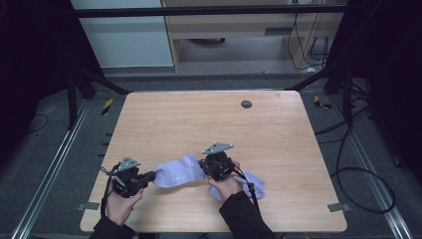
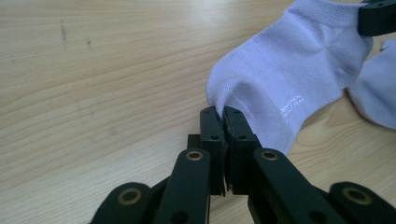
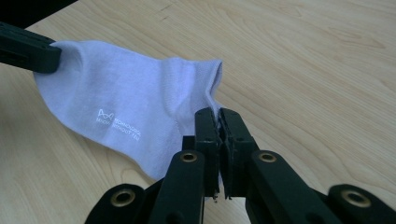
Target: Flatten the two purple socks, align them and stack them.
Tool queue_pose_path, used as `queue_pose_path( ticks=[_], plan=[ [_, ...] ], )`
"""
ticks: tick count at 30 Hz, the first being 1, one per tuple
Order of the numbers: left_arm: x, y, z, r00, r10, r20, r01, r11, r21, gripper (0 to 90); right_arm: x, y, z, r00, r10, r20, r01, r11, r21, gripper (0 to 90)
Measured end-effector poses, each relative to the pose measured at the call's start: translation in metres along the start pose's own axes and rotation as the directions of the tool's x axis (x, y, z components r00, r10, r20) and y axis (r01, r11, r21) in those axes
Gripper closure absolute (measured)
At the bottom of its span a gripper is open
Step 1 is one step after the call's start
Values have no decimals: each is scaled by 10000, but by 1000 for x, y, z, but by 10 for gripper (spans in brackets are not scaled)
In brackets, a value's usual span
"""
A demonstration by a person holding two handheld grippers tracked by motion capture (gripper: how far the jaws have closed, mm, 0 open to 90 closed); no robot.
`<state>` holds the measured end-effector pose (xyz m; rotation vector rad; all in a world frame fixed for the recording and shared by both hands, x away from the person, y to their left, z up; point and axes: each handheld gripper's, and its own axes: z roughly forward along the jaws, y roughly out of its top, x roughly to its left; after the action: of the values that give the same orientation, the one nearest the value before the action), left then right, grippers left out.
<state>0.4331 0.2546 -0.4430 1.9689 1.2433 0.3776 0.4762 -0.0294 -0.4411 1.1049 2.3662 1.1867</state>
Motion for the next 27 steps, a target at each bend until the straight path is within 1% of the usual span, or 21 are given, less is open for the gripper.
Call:
queue_pose_path(
  ticks=[1, 2, 6, 13, 17, 19, 24, 27],
  plan=[
    [-4, 2, 0, 9999, 101, 47, -101, 9999, -10, 872, -2, -1, -4, 10000, -39, -25, 39, 10000, -52, 873],
    [-7, 3, 0, 9999, 120, 85, -120, 9999, -27, 872, -4, -2, -10, 10000, -46, -15, 46, 10000, -48, 873],
    [-21, 9, 3, 9987, 437, 248, -435, 9990, -91, 872, -12, -7, -28, 9998, -100, 149, 101, 9999, -109, 874],
    [-51, 23, 9, 9935, 940, 649, -928, 9954, -221, 872, -29, -19, -64, 9993, 142, 359, -127, 9990, -428, 874],
    [-70, 31, 15, 9878, 1242, 936, -1233, 9923, -151, 872, -38, -27, -83, 9983, 270, 511, -241, 9980, -576, 874],
    [-79, 34, 18, 9847, 1390, 1053, -1383, 9903, -138, 872, -43, -31, -92, 9974, 440, 571, -408, 9975, -569, 873],
    [-96, 39, 26, 9783, 1627, 1286, -1636, 9865, -33, 872, -53, -43, -107, 9949, 638, 786, -597, 9968, -531, 873],
    [-107, 40, 31, 9726, 1841, 1423, -1871, 9823, 83, 872, -58, -51, -115, 9930, 757, 912, -716, 9963, -469, 873]
  ],
)
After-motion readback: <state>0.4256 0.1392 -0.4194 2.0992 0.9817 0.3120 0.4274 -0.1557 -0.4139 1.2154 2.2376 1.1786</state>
